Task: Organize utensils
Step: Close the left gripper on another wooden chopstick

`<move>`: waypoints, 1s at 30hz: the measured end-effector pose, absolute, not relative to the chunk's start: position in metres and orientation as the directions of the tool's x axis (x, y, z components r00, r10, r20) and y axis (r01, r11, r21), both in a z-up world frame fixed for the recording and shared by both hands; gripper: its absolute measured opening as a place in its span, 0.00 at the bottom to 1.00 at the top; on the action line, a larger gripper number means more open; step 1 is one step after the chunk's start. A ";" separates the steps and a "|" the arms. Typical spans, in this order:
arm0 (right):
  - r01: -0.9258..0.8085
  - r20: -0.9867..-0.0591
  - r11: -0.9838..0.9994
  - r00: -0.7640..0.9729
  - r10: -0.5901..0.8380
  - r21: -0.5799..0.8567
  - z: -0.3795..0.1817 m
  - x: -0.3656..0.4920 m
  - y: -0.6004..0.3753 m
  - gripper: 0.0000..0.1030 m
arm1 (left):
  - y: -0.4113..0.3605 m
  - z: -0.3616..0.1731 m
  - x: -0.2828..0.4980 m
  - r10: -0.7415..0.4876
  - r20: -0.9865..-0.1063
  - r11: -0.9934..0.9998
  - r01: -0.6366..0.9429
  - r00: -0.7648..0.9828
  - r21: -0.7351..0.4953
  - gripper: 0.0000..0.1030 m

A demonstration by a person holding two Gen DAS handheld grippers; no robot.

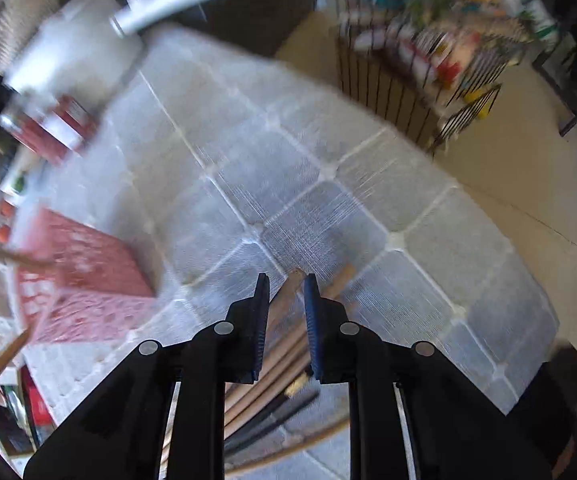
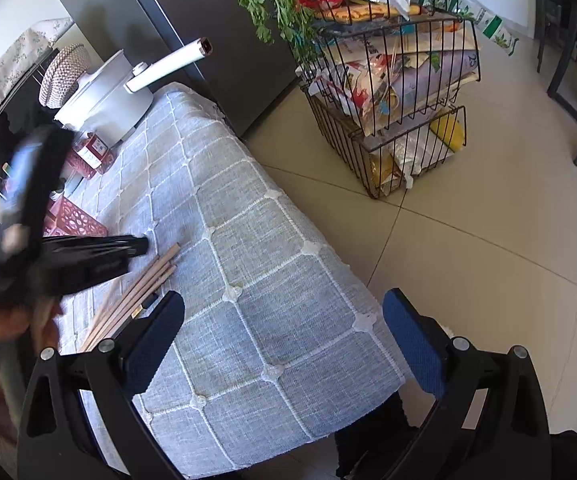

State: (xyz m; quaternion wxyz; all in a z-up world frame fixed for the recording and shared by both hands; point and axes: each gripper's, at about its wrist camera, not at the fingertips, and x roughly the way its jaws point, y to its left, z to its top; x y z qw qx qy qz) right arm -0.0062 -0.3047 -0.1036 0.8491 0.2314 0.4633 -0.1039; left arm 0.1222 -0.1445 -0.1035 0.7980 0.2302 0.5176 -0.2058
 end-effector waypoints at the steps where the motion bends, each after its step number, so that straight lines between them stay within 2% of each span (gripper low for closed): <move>1: 0.390 -0.838 0.870 0.543 0.047 0.301 -0.105 -0.005 -0.304 0.94 | -0.140 -0.095 0.115 -0.110 -0.911 0.814 0.562 0.398 0.148 0.16; 9: 0.391 -0.864 0.833 0.467 0.187 0.391 -0.116 0.006 -0.287 0.93 | -0.079 -0.029 0.045 -0.292 -0.761 0.850 0.523 0.579 0.072 0.16; 12: 0.417 -0.873 0.802 0.422 0.246 0.427 -0.120 0.012 -0.274 0.86 | -0.049 -0.009 0.019 -0.316 -0.688 0.868 0.492 0.653 0.069 0.14; 18: 0.485 -0.887 0.744 0.302 0.351 0.460 -0.139 0.029 -0.238 0.63 | 0.015 0.021 -0.021 -0.289 -0.582 0.913 0.401 0.760 0.069 0.10; 20: 0.520 -0.897 0.731 0.278 0.345 0.442 -0.143 0.035 -0.226 0.50 | 0.039 0.026 -0.031 -0.270 -0.552 0.928 0.365 0.789 0.067 0.08; 27: 0.660 -0.919 0.641 0.239 0.314 0.391 -0.153 0.055 -0.203 0.38 | 0.096 0.041 -0.061 -0.263 -0.484 0.949 0.315 0.835 0.027 0.07; 30: 0.705 -0.931 0.616 0.191 0.309 0.350 -0.164 0.065 -0.195 0.23 | 0.115 0.046 -0.066 -0.262 -0.460 0.956 0.294 0.849 -0.001 0.07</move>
